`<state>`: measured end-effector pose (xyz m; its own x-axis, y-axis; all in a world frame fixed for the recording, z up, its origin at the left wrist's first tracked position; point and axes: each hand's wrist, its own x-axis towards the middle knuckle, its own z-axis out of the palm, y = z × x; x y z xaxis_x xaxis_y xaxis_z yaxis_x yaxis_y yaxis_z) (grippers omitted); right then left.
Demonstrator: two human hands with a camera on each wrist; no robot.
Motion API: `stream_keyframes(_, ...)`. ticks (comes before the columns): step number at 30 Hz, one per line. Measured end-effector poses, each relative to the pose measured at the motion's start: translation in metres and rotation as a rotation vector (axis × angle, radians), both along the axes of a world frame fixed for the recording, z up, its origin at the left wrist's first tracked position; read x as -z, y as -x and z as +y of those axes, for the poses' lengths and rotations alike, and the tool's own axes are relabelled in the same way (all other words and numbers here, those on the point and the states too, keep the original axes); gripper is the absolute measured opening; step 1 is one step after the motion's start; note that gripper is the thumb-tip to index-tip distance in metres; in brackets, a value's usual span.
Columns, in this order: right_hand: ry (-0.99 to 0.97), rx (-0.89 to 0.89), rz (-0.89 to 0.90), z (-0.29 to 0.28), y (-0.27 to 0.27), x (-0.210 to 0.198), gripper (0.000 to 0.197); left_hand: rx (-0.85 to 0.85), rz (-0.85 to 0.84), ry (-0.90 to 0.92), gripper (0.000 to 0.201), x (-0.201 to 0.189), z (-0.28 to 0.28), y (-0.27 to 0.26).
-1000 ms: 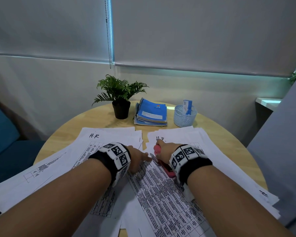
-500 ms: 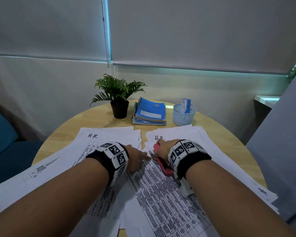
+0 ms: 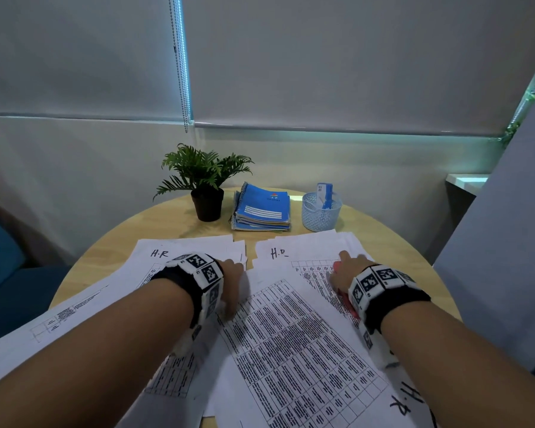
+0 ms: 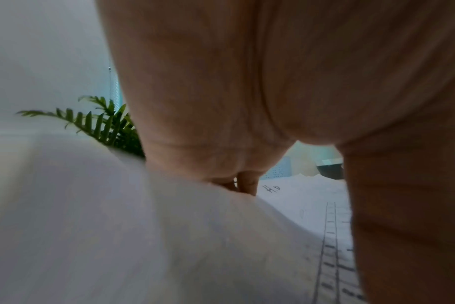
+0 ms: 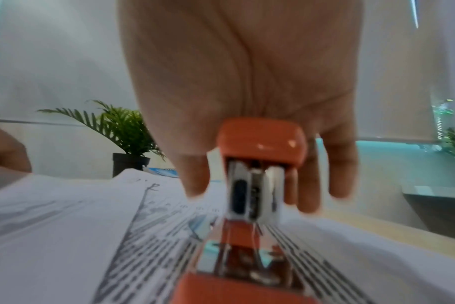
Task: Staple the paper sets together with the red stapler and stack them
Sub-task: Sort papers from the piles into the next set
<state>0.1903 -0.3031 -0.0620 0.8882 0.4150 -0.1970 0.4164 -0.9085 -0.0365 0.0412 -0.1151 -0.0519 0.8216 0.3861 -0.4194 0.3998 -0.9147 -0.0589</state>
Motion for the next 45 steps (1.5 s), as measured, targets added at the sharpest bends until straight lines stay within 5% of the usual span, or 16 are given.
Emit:
stream_keyframes(4, -0.235, -0.057, -0.099, 0.013, 0.014, -0.021, 0.049, -0.031, -0.031, -0.020, 0.086, -0.003, -0.004, 0.003)
stream_keyframes(7, -0.389, -0.147, 0.127, 0.031, 0.035, -0.024, 0.020, -0.087, -0.057, 0.105, 0.092, -0.007, 0.000, 0.005)
stream_keyframes(12, -0.456, -0.248, 0.351, 0.052, 0.064, -0.018, 0.016, 0.014, -0.164, 0.106, 0.046, -0.013, -0.003, 0.010)
stream_keyframes(22, -0.742, 0.077, 0.446, 0.070, 0.066, -0.008, 0.026, 0.053, -0.329, 0.235, 0.044, -0.014, 0.003, 0.026)
stream_keyframes(28, -0.790, 0.002, 0.380, 0.075, 0.073, -0.005, 0.019, 0.051, -0.374, 0.204, 0.049, -0.010, 0.010, 0.026)
stream_keyframes(31, -0.799, -0.108, 0.354, 0.074, 0.071, -0.005, 0.028, -0.051, -0.462, 0.293, 0.032, -0.010, 0.015, 0.023)
stream_keyframes(33, -0.786, -0.181, 0.288, 0.071, 0.071, -0.005, 0.017, -0.102, -0.559, 0.301, 0.021, -0.010, 0.015, 0.018)
stream_keyframes(39, -0.807, -0.349, 0.151, 0.069, 0.072, -0.004, 0.011, -0.102, -0.629, 0.340, 0.027, -0.010, 0.006, 0.007)
stream_keyframes(45, -0.921, -0.307, 0.044, 0.067, 0.060, -0.017, 0.009, -0.182, -0.641, 0.307, 0.025, -0.006, 0.005, 0.002)
